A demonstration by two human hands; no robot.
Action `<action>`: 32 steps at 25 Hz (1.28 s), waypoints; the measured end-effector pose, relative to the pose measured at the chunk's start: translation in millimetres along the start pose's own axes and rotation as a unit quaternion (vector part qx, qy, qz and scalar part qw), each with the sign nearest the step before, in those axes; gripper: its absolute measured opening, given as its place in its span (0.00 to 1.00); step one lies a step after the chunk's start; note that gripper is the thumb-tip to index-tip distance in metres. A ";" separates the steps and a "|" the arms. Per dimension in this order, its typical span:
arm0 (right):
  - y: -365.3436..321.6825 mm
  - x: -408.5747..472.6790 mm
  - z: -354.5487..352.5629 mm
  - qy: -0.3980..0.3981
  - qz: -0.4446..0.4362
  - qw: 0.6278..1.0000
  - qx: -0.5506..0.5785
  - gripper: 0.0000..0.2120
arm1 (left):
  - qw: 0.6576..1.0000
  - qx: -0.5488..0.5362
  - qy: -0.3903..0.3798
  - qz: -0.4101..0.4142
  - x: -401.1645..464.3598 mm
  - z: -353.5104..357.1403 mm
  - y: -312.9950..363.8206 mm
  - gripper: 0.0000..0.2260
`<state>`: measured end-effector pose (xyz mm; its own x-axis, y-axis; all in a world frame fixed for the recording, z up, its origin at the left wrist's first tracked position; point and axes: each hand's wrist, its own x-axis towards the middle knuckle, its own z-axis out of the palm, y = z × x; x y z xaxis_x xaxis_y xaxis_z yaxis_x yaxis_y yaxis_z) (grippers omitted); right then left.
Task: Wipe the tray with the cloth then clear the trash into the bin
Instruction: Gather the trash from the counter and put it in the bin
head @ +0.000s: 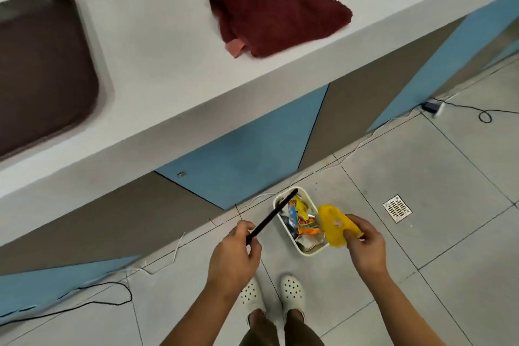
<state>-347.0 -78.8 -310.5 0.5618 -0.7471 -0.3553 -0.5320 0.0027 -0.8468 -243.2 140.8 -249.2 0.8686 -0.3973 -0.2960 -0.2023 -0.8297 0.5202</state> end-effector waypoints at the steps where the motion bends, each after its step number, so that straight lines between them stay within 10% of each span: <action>1: 19.4 7.9 7.5 -0.006 -0.002 1.000 -0.011 0.21 | 1.000 0.008 -0.005 -0.004 15.9 17.6 -4.1 0.10; 6: 114.3 43.9 47.3 -0.074 -0.011 0.995 -0.070 0.31 | 0.993 0.097 -0.071 -0.002 83.5 103.1 -28.6 0.12; 13: 200.1 117.3 122.8 -0.117 -0.243 0.905 -0.330 0.12 | 0.975 0.179 -0.133 0.020 165.5 196.3 -70.0 0.13; 23: 331.4 201.6 205.6 -0.378 -0.062 0.753 -0.534 0.23 | 0.896 0.373 -0.216 0.103 254.8 324.7 -121.0 0.14; 32: 387.2 231.7 246.1 -0.382 -0.014 0.750 -0.540 0.23 | 0.842 0.479 -0.187 0.166 281.2 383.9 -132.7 0.15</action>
<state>-266.9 -87.3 -818.2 0.5615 -0.1360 -0.8162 -0.4847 -0.8536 -0.1911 -145.7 -11.3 -709.0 0.5265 -0.6161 -0.5858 -0.8325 -0.5134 -0.2083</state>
